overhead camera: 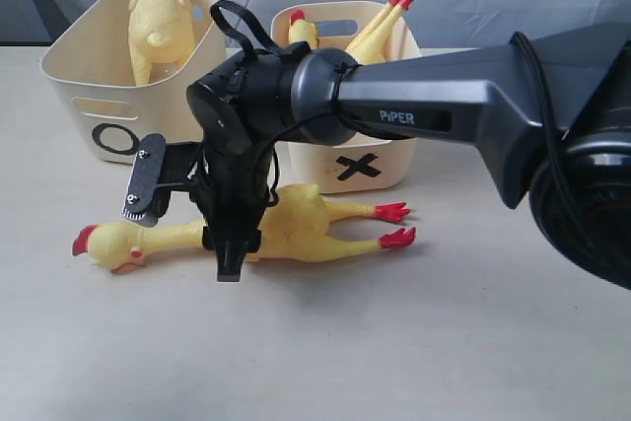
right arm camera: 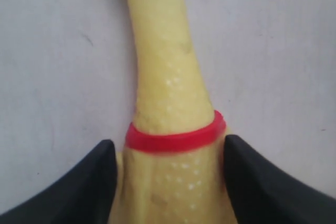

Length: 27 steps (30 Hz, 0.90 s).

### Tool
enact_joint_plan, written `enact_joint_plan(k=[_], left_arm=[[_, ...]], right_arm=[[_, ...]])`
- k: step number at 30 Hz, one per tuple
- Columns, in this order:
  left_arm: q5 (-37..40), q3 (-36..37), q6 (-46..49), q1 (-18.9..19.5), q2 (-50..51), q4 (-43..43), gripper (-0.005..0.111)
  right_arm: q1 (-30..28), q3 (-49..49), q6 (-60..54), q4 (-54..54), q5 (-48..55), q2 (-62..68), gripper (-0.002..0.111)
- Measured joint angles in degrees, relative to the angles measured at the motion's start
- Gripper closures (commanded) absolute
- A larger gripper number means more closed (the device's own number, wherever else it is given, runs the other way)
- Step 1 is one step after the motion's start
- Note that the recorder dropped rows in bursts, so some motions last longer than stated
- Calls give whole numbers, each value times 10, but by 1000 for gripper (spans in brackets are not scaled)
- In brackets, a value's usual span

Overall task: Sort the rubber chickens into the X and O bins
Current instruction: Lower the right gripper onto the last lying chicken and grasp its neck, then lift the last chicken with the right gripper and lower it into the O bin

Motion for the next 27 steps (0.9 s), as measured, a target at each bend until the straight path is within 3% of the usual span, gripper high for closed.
enact_joint_plan(k=[27], left_arm=[[0, 0, 0, 0, 0, 0, 107]], right_arm=[[0, 0, 11, 139, 36, -162, 109]])
